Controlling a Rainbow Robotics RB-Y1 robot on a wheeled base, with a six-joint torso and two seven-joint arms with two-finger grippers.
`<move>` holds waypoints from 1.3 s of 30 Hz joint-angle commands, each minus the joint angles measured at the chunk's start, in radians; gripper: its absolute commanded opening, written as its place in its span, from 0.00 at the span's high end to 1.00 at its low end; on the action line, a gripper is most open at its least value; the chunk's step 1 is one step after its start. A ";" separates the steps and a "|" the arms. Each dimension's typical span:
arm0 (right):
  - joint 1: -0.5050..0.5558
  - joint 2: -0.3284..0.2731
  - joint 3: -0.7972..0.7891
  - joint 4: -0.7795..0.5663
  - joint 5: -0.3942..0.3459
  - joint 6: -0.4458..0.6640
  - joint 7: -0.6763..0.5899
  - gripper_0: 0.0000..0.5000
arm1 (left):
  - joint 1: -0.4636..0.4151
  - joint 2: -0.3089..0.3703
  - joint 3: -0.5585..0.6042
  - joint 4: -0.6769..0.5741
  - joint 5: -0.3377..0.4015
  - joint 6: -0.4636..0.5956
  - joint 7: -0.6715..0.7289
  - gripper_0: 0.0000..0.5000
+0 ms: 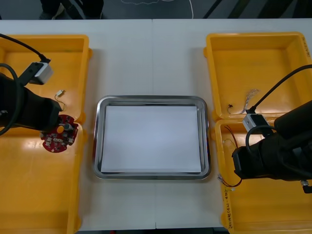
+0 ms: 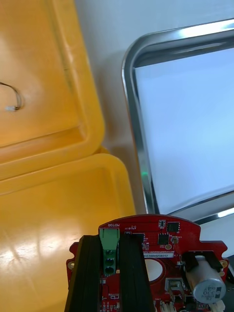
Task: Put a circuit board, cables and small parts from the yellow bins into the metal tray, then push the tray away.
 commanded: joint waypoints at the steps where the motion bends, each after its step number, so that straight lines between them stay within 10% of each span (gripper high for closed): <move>1: -0.023 -0.034 0.014 -0.011 0.010 0.006 0.013 1.00 | -0.107 0.035 -0.140 -0.035 -0.060 0.007 0.244 0.97; 19: -0.023 -0.034 0.014 -0.011 0.013 0.006 0.010 1.00 | -0.155 -0.232 -0.345 0.026 -0.385 0.007 0.287 0.97; 39: -0.022 -0.034 0.014 -0.013 0.013 0.014 0.019 1.00 | -0.173 -0.338 -0.505 0.184 -0.549 0.007 0.232 0.97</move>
